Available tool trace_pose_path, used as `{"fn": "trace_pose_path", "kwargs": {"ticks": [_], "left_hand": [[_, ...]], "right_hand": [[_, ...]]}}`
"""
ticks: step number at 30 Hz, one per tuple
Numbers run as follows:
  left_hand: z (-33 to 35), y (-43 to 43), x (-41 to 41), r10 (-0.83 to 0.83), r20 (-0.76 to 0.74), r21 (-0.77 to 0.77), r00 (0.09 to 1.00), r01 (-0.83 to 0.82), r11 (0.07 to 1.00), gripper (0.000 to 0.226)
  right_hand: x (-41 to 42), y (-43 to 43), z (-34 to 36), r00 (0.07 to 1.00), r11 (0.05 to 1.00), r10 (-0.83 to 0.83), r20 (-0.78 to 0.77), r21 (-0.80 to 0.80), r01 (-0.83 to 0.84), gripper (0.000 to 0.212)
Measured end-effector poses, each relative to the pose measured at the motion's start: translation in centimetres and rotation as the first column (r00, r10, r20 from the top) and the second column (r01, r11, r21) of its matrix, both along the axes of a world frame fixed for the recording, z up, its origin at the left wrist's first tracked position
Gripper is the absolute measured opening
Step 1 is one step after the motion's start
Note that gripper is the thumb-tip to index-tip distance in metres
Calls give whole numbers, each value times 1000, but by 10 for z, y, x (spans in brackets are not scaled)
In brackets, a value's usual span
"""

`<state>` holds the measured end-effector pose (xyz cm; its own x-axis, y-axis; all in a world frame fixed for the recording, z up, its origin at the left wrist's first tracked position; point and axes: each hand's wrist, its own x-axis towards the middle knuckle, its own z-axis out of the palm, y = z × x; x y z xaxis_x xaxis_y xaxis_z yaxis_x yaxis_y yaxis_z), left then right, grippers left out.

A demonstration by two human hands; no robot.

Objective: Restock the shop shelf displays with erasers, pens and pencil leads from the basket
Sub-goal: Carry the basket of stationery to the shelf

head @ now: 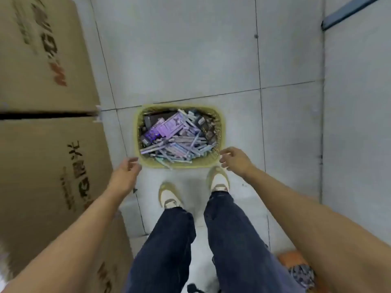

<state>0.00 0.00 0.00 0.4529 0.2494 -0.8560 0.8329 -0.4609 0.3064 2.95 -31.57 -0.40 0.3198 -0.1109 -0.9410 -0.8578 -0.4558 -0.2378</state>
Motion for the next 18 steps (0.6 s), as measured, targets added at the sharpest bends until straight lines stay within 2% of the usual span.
{"fn": "trace_pose_path", "kwargs": {"ticks": [2,5,7,10,14,16,18], "left_hand": [[-39,0,3,14,10,20,1000,-14,1000,42],[-88,-1,11,99,20,70,995,-100,992,69],[-119,0,15,170,51,39,984,-172,984,72],[-149,3,26,281,100,44,954,-287,957,53],[-152,11,30,396,135,46,908,-405,913,22],[-140,6,28,391,147,63,909,-403,913,11],[-118,-5,23,358,163,115,919,-378,918,12]], "right_hand": [[3,2,-39,999,998,25,44,-66,-22,38],[8,6,-90,986,979,-102,128,-164,123,55],[6,7,-119,978,967,-127,163,-200,159,52],[4,3,-144,964,951,-147,223,-235,199,35],[8,-3,-148,949,943,-156,275,-242,226,34],[15,-9,-138,947,940,-148,284,-257,224,33],[19,-17,-117,942,939,-135,307,-263,220,30]]}}
